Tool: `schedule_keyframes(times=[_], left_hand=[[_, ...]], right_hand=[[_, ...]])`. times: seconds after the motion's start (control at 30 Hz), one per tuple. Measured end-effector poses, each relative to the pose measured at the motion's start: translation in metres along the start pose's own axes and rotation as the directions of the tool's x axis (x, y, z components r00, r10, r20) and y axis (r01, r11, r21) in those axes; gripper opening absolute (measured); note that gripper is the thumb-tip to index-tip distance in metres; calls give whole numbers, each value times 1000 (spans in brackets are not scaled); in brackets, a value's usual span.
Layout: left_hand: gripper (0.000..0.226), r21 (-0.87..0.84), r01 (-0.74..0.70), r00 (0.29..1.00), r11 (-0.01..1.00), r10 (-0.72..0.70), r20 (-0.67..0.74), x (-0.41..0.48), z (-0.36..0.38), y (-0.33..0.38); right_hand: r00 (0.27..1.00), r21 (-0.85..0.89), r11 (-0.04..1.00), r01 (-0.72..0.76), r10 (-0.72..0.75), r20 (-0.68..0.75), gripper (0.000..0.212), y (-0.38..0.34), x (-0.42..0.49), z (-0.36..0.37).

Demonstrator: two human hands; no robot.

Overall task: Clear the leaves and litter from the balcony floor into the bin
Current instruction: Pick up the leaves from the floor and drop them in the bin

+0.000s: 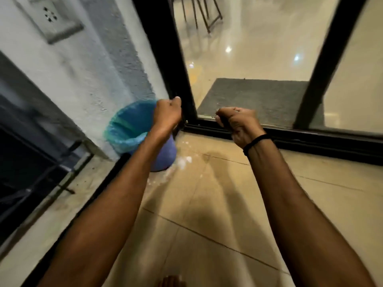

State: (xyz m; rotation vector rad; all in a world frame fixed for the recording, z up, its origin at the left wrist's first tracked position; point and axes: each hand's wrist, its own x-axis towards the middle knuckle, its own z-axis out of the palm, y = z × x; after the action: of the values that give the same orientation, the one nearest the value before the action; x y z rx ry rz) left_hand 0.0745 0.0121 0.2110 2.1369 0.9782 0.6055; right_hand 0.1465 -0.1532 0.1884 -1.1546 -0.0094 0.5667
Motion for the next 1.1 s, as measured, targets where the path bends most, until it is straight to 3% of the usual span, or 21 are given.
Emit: schedule_keyframes(times=[0.07, 0.17, 0.3, 0.37, 0.5, 0.6, 0.67, 0.77, 0.8, 0.97, 1.1], left_hand=[[30, -131, 151, 988, 980, -154, -10, 34, -26, -30], [25, -385, 326, 936, 863, -351, 6, 73, -58, -67], [21, -486, 423, 896, 765, -433, 97, 100, -79, -104], [35, -534, 441, 887, 721, -441, 135, 110, -84, -115], [69, -577, 406, 899, 709, -423, 113, 124, -78, -124], [77, -597, 385, 904, 704, -420, 87, 126, -72, -125], [73, -641, 347, 901, 685, -433, 24, 124, -68, -120], [56, -654, 208, 915, 727, -381, -133, 113, -59, -99], [53, -674, 147, 930, 724, -334, -156, 109, -54, -91], [50, -615, 32, 996, 788, -76, -45, 61, -1, -49], [45, -512, -5, 991, 859, 72, 112, -4, 57, -21]], right_hand=[[991, 123, 985, -120, 112, 68, 20, 13, 16, 47], [958, 208, 941, -268, 238, 160, 19, 30, 41, 110], [947, 40, 962, -271, 259, 191, 13, 47, 57, 182], [914, -65, 952, -299, 305, 267, 23, 49, 53, 208], [843, -63, 921, -385, 378, 382, 35, 49, 49, 212], [824, -65, 906, -417, 408, 393, 65, 50, 55, 203], [844, -69, 922, -382, 378, 379, 65, 47, 60, 195], [922, -22, 966, -259, 254, 293, 17, 37, 60, 173], [939, 1, 973, -229, 220, 264, 12, 33, 57, 165], [987, -50, 994, -100, 106, 122, 9, 22, 31, 98], [998, -127, 990, -58, 56, -17, 14, 25, 2, 25]])
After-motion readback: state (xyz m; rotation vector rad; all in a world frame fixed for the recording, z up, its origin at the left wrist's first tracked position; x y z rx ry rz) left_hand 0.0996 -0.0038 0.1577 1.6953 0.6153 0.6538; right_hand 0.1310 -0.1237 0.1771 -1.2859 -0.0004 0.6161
